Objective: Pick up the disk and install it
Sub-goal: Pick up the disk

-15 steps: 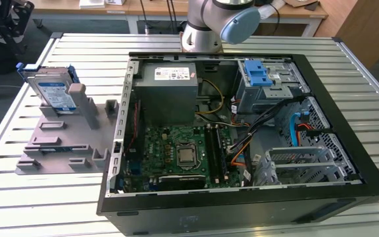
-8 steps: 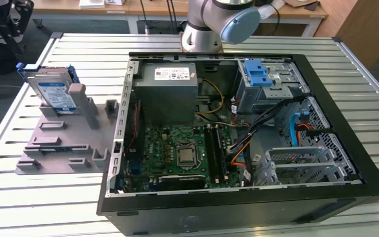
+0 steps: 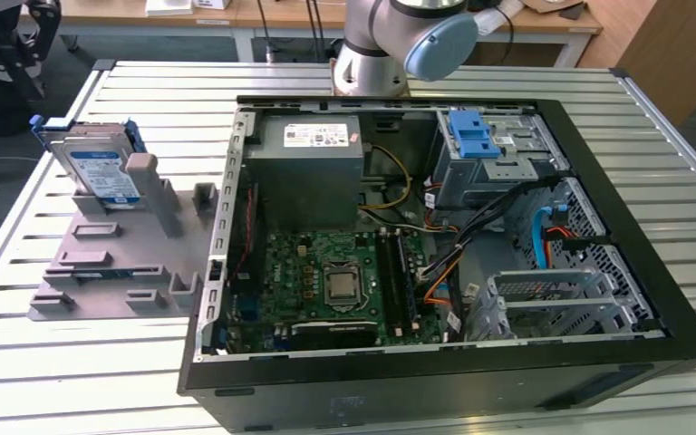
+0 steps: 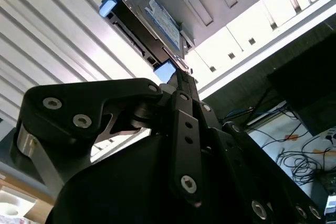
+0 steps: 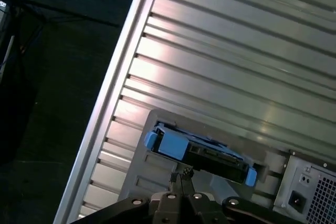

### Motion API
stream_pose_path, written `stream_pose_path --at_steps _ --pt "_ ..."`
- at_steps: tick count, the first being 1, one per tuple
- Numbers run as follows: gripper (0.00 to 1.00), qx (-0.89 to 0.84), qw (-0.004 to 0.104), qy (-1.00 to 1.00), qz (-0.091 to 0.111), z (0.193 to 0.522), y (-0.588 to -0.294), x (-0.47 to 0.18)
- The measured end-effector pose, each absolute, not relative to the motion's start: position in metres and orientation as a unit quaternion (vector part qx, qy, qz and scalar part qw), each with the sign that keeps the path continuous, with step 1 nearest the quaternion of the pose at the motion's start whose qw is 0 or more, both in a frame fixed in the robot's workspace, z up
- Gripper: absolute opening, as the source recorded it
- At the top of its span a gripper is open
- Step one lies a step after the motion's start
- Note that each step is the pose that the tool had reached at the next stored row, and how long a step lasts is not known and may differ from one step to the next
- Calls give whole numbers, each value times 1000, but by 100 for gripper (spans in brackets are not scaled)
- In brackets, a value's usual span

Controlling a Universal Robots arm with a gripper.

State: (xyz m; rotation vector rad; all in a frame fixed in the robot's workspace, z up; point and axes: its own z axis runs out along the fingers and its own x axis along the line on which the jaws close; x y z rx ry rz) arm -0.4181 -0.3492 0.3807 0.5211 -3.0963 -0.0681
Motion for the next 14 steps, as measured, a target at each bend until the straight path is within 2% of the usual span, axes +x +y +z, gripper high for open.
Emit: stream_pose_path --at_steps 14 --pt "11 243 2 -970 -22 381 -349 -418"
